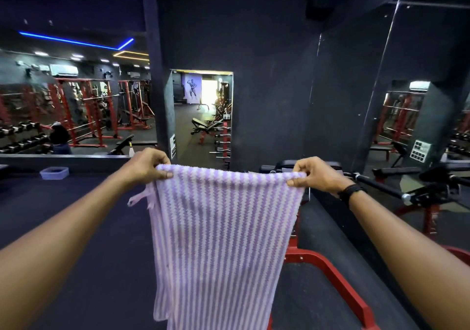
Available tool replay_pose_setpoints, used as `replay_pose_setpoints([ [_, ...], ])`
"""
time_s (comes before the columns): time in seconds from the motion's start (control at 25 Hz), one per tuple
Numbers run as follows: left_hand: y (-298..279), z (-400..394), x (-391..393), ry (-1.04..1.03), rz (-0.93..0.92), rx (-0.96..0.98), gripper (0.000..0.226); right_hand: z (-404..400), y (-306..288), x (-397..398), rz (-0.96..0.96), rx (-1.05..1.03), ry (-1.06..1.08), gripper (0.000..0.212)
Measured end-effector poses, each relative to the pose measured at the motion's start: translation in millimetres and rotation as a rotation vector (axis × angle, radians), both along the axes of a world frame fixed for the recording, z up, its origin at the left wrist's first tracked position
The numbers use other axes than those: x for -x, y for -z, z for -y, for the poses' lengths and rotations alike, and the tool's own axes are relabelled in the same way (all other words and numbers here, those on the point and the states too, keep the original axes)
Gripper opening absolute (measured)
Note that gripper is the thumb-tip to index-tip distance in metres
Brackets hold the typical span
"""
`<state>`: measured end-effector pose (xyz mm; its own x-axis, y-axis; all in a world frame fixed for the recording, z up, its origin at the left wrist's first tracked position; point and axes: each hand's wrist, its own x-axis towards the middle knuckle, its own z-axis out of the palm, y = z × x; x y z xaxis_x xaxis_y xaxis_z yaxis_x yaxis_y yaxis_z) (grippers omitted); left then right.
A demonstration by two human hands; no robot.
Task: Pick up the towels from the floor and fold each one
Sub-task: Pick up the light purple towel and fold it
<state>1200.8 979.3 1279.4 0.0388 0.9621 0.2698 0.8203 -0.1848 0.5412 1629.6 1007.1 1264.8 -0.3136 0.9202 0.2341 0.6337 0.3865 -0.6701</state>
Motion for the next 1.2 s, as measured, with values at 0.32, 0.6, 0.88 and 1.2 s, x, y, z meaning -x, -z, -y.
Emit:
replay_pose_setpoints([
  [0.32, -74.7, 11.2, -16.7, 0.284, 0.919, -0.215, 0.047, 19.5, -89.5, 9.5, -0.613, 0.114, -0.221, 0.045],
  [0.6, 38.8, 34.4, -32.0, 0.137, 0.866, 0.339, 0.062, 16.3, 10.6, 26.3, -0.723, 0.49, -0.197, 0.069],
  [0.88, 26.0, 32.4, -15.9, 0.04, 1.11, 0.336, 0.01, 10.0, 5.0, 13.9, -0.649, 0.567, -0.022, 0.052],
  [1.2, 12.9, 34.2, -16.7, 0.08, 1.059, 0.167, 0.022, 22.5, -4.6, 20.3, -0.715, 0.372, -0.168, 0.066],
])
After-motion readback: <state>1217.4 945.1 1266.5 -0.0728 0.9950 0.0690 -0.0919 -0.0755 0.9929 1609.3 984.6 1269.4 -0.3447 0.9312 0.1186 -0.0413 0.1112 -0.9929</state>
